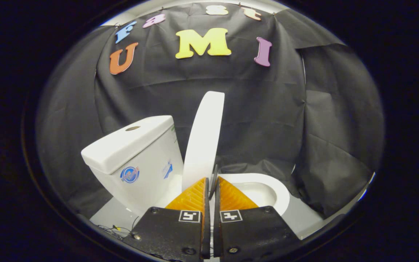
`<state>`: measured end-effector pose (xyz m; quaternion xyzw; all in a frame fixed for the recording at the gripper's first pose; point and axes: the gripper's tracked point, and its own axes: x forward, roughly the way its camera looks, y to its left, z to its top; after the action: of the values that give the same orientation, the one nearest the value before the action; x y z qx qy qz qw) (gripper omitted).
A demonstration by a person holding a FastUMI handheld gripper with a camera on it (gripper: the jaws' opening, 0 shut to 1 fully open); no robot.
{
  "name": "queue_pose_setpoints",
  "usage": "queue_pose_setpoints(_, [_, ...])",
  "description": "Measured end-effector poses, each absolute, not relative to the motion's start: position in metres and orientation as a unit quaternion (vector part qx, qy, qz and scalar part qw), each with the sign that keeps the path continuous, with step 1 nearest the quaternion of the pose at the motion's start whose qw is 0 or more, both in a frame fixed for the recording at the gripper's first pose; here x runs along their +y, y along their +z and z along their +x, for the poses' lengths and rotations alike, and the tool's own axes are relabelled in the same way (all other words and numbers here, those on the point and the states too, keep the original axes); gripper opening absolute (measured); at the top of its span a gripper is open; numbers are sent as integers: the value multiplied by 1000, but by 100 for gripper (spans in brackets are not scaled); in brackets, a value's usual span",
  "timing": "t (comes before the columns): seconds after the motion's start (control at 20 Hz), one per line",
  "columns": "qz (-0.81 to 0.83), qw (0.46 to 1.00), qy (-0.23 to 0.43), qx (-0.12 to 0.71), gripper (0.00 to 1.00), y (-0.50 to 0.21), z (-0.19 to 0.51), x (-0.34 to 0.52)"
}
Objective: Open the toilet lid.
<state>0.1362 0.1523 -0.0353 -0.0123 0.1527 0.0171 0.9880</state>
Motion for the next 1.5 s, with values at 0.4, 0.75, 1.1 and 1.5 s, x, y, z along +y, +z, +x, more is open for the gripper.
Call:
queue_pose_setpoints(0.4, [-16, 987, 26, 157, 7, -33, 136, 173])
queue_pose_setpoints(0.75, [-26, 986, 37, 158, 7, -31, 136, 194])
queue_pose_setpoints(1.1, [-43, 985, 51, 160, 7, -31, 135, 217])
queue_pose_setpoints(1.5, [-71, 982, 71, 162, 7, -32, 136, 245])
